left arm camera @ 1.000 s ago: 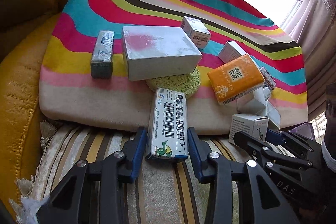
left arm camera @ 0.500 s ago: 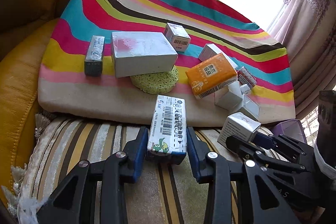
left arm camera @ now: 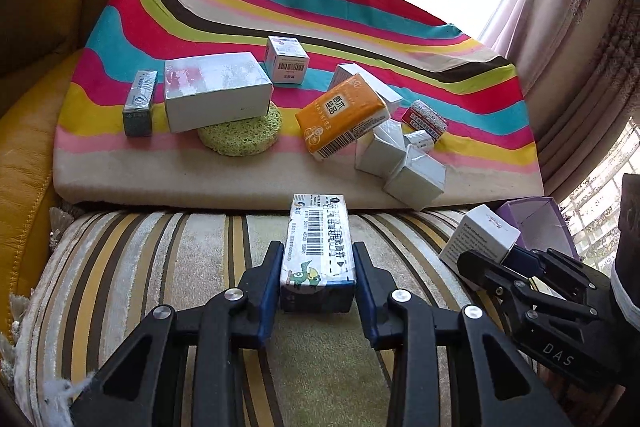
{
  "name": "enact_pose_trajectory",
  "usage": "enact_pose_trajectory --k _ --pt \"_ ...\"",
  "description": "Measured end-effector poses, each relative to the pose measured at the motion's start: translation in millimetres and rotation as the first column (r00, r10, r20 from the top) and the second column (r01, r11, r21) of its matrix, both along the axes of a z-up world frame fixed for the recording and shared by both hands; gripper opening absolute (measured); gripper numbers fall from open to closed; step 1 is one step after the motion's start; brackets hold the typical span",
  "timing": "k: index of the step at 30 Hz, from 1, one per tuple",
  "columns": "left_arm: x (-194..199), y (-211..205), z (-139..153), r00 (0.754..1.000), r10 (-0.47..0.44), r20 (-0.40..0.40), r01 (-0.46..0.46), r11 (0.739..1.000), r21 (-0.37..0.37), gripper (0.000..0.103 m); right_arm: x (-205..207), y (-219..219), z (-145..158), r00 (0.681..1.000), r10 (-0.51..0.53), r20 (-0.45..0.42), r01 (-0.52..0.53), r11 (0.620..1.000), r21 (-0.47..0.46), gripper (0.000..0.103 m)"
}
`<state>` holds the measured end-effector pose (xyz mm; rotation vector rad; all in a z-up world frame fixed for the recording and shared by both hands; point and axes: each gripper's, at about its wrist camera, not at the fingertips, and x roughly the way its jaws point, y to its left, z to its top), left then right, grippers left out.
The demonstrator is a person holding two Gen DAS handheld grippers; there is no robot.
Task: Organize objects
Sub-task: 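Grasp the barcode medicine box with left gripper while right grasps the JIYIN MUSIC box, then carry both boxes into the purple box and open both grippers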
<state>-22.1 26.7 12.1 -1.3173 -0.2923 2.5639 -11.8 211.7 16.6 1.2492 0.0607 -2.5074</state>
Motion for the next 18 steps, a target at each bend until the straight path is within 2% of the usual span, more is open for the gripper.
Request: enact_pose_trajectory --k 9,18 --pt "7.9 36.7 5.5 0.994 -0.113 -0.004 0.113 0.993 0.02 0.035 24.3 40.2 8.0 0.997 -0.069 -0.027 0.069 0.998 -0.015 0.045" --pt "7.9 85.9 15.1 0.964 -0.264 -0.016 0.265 0.962 0.062 0.034 41.4 92.5 13.3 0.986 -0.164 -0.025 0.163 0.986 -0.025 0.045"
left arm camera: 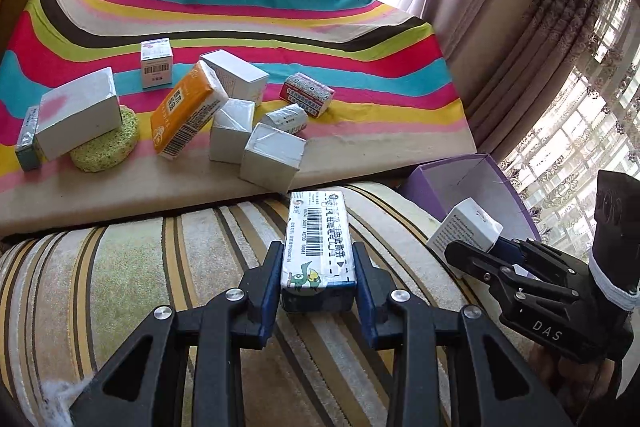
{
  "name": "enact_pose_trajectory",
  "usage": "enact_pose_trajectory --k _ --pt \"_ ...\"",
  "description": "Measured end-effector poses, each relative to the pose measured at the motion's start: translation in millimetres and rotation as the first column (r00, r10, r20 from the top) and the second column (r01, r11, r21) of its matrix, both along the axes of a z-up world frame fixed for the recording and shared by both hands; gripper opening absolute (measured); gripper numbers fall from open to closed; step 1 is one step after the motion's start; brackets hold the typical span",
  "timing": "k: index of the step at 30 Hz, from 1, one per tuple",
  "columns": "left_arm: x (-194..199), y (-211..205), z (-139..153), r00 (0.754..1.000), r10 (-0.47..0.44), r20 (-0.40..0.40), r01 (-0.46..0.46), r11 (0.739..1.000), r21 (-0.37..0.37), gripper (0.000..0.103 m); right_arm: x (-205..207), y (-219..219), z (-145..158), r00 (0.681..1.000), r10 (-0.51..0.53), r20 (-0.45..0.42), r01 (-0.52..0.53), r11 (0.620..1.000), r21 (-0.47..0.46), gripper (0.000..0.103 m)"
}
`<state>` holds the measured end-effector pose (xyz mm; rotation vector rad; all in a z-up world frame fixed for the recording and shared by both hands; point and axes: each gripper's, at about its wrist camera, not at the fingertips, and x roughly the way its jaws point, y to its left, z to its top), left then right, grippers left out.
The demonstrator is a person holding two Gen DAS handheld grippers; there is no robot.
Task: Organize objects
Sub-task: 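Carry both boxes into the purple box and open both grippers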
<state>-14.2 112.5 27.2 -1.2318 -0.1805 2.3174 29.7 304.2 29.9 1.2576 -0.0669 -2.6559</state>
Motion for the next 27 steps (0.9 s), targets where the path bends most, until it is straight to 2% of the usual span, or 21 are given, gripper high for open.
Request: enact_pose_trajectory --k 7,14,27 --pt "-2.6 57.2 7.7 0.99 -0.137 -0.022 0.137 0.991 -0.002 0.034 5.2 57.1 -1.0 0.991 -0.135 0.012 0.135 0.991 -0.005 0.045" --pt "-2.3 111.5 13.8 0.967 -0.254 -0.033 0.254 0.967 -0.016 0.034 13.2 109.8 -1.9 0.966 -0.257 0.016 0.257 0.966 -0.012 0.045" --pt "3.8 183.6 15.6 0.916 -0.398 -0.05 0.395 0.917 -0.055 0.034 32.4 168.5 -4.8 0.909 -0.416 -0.003 0.416 0.909 0.031 0.045"
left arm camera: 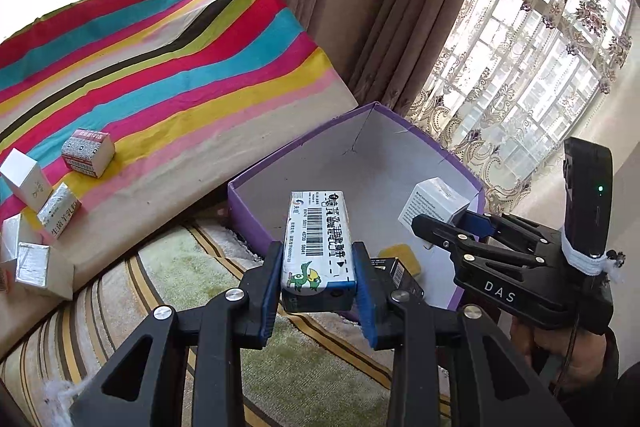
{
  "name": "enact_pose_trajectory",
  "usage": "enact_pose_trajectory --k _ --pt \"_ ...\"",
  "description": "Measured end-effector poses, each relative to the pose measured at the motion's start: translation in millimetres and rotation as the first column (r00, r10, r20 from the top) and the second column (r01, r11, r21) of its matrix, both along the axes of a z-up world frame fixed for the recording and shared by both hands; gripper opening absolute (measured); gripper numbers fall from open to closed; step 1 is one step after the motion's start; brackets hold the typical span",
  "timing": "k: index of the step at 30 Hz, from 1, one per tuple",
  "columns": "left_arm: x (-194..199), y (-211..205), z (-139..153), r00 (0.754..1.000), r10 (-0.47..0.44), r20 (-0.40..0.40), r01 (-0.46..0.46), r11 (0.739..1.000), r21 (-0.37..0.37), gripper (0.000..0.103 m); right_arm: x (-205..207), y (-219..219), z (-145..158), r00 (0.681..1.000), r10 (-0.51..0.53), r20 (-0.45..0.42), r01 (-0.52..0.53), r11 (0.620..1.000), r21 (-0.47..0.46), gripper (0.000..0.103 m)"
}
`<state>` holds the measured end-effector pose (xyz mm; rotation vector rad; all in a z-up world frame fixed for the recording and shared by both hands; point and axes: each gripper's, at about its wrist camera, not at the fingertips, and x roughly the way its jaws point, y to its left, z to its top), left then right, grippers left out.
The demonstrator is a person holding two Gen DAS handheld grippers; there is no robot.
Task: Organize objects
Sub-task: 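Carry both boxes into the purple box and open both grippers, then return both grippers to the remaining boxes on the cloth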
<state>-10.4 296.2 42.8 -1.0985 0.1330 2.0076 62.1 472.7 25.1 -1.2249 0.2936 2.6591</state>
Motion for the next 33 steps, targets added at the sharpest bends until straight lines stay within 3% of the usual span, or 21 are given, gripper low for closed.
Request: enact_pose_trajectory --k 6,8,10,15,20,25,28,33 --pt "-1.1 15.6 5.7 0.999 -0.036 -0.026 0.037 0.999 0.014 0.036 2.2 9.5 4.4 0.999 -0.037 -0.022 0.038 0.999 0.026 0.046" --pt "-1.9 15.9 7.0 0.999 -0.037 -0.027 0.038 0.999 0.02 0.039 2.4 12.4 5.8 0.998 -0.05 -0.027 0.051 0.998 0.027 0.054" --pt "-2.9 13.1 7.8 0.999 -0.032 -0.03 0.033 0.999 0.028 0.047 3.3 13.0 8.3 0.998 -0.056 -0.033 0.057 0.998 0.037 0.072" --pt "-6.4 3.9 10.1 1.0 0.003 -0.031 -0.001 0.999 0.042 0.058 3.6 11.6 13.5 0.997 -0.06 -0.047 0.062 0.997 0.048 0.089" --pt "-7.6 -8.8 10.8 0.999 0.033 -0.043 -0.032 0.999 0.041 0.065 2.1 6.7 16.5 0.997 -0.067 -0.049 0.07 0.996 0.061 0.093" --pt "-3.6 -24.5 18.4 0.991 0.074 -0.116 -0.07 0.997 0.037 0.076 1.8 -1.0 27.5 0.993 -0.086 -0.08 0.097 0.985 0.143 0.099" --pt "0.3 -34.5 24.2 0.978 0.108 -0.176 -0.106 0.994 0.023 0.084 -0.1 -4.3 31.5 0.991 -0.102 -0.081 0.114 0.981 0.157 0.101" --pt "1.3 -48.1 28.0 0.948 0.199 -0.249 -0.215 0.976 -0.039 0.085 -0.2 -13.5 35.1 0.988 -0.11 -0.111 0.132 0.967 0.219 0.102"
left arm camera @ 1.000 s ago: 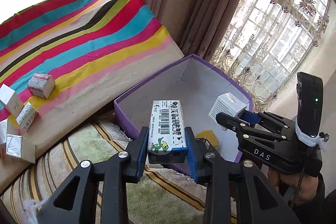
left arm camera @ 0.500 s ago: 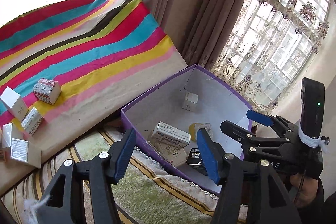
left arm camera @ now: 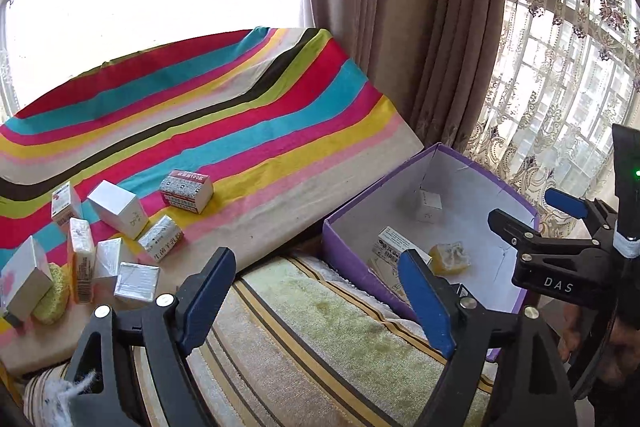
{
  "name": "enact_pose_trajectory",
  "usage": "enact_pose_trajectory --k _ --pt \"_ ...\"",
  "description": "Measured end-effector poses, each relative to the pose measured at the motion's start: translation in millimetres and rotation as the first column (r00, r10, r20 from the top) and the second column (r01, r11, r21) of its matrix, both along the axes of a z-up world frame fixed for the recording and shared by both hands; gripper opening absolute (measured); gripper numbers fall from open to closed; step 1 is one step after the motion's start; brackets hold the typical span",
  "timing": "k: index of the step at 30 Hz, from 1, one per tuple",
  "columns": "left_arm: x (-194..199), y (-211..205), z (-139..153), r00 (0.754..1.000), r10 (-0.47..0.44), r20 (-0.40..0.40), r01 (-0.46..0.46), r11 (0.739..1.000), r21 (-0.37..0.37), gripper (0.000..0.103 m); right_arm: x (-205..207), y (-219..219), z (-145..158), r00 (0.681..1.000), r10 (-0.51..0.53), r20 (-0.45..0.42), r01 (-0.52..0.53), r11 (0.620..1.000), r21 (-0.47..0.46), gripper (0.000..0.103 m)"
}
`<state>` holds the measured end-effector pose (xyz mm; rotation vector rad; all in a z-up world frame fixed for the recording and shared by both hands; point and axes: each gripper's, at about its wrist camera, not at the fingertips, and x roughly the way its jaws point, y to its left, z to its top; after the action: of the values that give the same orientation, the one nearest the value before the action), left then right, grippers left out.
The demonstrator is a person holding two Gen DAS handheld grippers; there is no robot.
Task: Organize objects
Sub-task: 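Return both grippers to the remaining boxes on the cloth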
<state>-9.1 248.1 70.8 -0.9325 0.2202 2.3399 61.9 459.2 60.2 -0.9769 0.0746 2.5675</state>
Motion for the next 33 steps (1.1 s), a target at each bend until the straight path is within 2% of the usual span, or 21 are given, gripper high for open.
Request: enact_pose_trajectory --k 2,4,5,8,9,13,17,25,33 --pt "1.1 -9.0 1.8 0.998 0.038 -0.044 -0.038 0.999 0.005 0.085 -1.3 -7.5 1.6 1.0 0.009 0.013 -0.01 0.998 0.054 0.102" --pt "6.4 -19.1 5.5 0.992 0.049 -0.116 -0.045 0.998 0.037 0.086 -2.3 -11.7 2.9 1.0 0.017 0.018 -0.018 0.998 0.059 0.102" --pt "8.6 -23.4 6.7 0.988 0.049 -0.145 -0.042 0.998 0.052 0.09 -2.5 -12.5 3.8 1.0 0.015 0.014 -0.016 0.999 0.051 0.102" --pt "10.8 -35.9 8.2 0.983 0.085 -0.165 -0.075 0.995 0.069 0.103 -3.2 -15.6 6.4 1.0 0.005 -0.001 -0.005 0.999 0.048 0.102" --pt "11.1 -39.8 8.6 0.981 0.098 -0.166 -0.087 0.994 0.072 0.103 -3.2 -16.8 7.0 1.0 0.013 -0.005 -0.013 0.999 0.048 0.102" --pt "8.7 -64.0 7.5 0.992 0.067 -0.105 -0.049 0.984 0.168 0.103 -2.3 -17.8 6.9 0.997 0.063 -0.037 -0.064 0.997 -0.037 0.102" --pt "5.8 -87.0 4.5 0.985 0.154 -0.072 -0.141 0.978 0.154 0.103 -4.1 -25.4 5.3 0.994 0.1 -0.035 -0.102 0.992 -0.073 0.102" --pt "8.2 -146.2 -6.1 0.952 0.306 -0.031 -0.296 0.939 0.177 0.103 -10.8 -50.7 -1.8 0.982 0.184 -0.045 -0.188 0.973 -0.131 0.102" --pt "7.9 -189.7 -15.3 0.928 0.37 0.039 -0.369 0.903 0.221 0.102 -22.3 -90.3 -9.7 0.954 0.299 -0.018 -0.299 0.946 -0.126 0.102"
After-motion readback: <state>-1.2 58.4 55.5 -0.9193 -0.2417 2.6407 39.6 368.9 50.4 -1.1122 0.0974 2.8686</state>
